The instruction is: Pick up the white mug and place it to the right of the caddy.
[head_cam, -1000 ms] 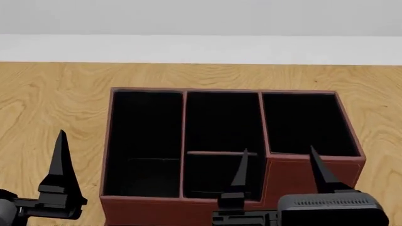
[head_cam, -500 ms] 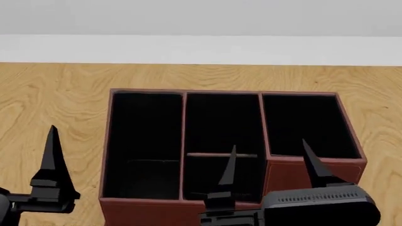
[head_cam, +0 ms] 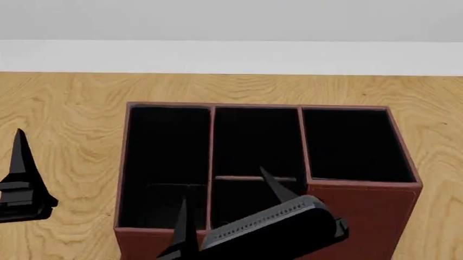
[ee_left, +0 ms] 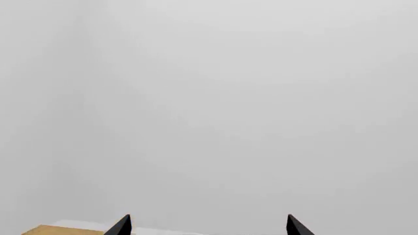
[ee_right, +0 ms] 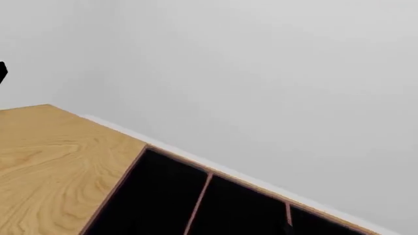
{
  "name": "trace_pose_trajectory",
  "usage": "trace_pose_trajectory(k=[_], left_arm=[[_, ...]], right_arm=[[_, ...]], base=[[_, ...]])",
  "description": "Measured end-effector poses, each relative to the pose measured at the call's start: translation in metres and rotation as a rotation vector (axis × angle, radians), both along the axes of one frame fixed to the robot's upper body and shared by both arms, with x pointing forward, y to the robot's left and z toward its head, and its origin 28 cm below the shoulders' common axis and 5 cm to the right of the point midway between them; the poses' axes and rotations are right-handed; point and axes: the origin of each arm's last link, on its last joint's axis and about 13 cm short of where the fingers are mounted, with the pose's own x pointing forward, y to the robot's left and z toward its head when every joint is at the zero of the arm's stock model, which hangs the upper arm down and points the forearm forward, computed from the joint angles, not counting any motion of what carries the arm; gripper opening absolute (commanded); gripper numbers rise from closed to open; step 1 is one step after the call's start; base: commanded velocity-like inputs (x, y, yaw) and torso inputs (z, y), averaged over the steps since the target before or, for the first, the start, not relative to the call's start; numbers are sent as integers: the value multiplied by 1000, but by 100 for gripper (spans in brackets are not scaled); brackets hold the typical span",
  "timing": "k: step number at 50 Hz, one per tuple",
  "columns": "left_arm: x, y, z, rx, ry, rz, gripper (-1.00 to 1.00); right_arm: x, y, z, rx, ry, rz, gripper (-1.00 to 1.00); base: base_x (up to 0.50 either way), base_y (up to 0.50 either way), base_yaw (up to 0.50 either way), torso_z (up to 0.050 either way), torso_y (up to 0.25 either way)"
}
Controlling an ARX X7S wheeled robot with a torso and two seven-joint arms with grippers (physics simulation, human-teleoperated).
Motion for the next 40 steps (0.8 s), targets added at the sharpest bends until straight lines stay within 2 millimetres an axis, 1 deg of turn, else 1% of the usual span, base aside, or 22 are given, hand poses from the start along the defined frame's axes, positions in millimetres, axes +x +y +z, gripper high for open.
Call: trace_pose_trajectory(k=[11, 20, 30, 40], left_arm=[[5, 19, 4, -17, 11, 86, 100], [8, 32, 4, -28, 22, 150, 100], [10, 38, 4, -37, 30, 179, 100], [10, 39, 4, -44, 38, 184, 100]], right_arm=[[-5, 9, 1, -50, 55, 82, 100], [-6, 14, -1, -52, 97, 158, 100], [-8, 19, -8, -48, 143, 217, 100], [-11, 25, -23, -42, 199, 280, 100]], base=[[0, 0, 0, 0, 0], [0, 0, 0, 0, 0], [0, 0, 0, 0, 0], [0, 0, 0, 0, 0]])
